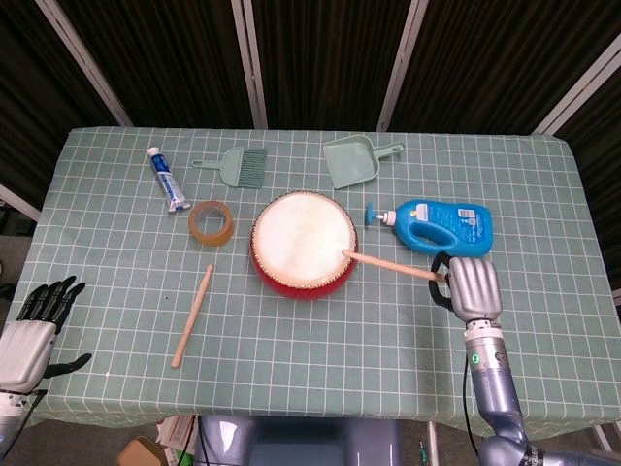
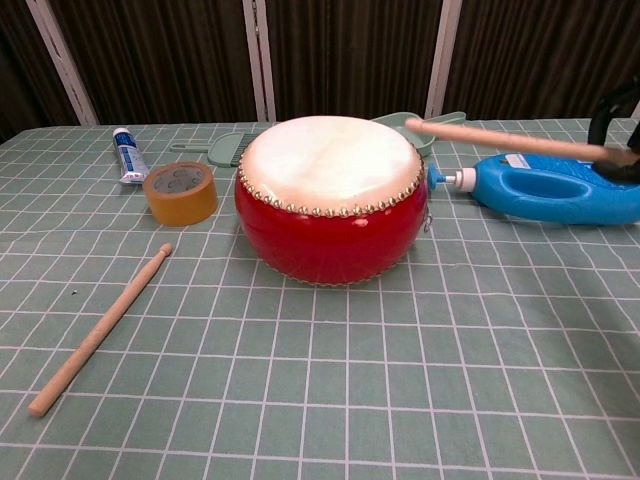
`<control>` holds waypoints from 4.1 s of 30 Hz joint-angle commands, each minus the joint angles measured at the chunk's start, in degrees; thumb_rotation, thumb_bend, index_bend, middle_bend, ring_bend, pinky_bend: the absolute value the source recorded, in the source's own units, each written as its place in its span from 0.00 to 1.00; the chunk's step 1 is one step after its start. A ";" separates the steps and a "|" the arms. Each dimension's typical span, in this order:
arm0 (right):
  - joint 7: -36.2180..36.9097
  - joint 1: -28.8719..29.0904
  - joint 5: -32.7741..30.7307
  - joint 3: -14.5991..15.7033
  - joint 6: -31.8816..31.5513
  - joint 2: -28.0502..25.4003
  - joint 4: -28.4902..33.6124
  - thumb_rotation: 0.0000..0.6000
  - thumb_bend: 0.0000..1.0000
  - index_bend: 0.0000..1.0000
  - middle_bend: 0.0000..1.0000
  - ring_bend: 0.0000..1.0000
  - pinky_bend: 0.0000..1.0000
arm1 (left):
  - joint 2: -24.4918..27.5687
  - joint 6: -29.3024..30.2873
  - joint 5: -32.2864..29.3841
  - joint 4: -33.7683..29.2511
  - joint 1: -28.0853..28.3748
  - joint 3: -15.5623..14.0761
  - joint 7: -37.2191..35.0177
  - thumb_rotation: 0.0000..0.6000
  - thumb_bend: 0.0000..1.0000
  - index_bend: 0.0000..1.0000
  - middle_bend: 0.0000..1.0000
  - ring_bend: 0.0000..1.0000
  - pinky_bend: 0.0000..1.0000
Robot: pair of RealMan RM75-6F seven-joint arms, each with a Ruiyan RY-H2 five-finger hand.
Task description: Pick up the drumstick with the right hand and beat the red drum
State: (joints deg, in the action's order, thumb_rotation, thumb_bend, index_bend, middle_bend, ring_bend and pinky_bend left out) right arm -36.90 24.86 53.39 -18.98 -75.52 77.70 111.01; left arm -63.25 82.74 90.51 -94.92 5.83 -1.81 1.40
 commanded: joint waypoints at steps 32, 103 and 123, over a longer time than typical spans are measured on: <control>-17.37 14.05 -1.85 11.14 1.06 10.83 -15.48 1.00 0.56 0.97 1.00 1.00 0.96 | 1.17 -0.87 0.63 -0.57 0.40 -0.61 -2.75 1.00 0.00 0.00 0.00 0.00 0.00; -27.93 20.49 -10.73 7.88 -4.95 16.17 -16.73 1.00 0.59 0.99 1.00 1.00 0.96 | 2.57 -2.15 -0.47 -2.22 0.57 -0.82 -5.35 1.00 0.00 0.00 0.00 0.00 0.00; -17.62 13.59 -4.49 8.17 -9.31 6.38 -3.95 1.00 0.59 0.99 1.00 1.00 0.96 | 2.61 -2.62 -0.77 -2.56 0.64 -0.89 -4.85 1.00 0.00 0.00 0.00 0.00 0.00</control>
State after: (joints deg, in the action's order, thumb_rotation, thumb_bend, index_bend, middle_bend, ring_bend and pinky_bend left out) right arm -55.87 40.03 47.88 -12.68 -84.89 85.27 105.84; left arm -60.62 80.11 89.71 -97.47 6.47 -2.69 -3.50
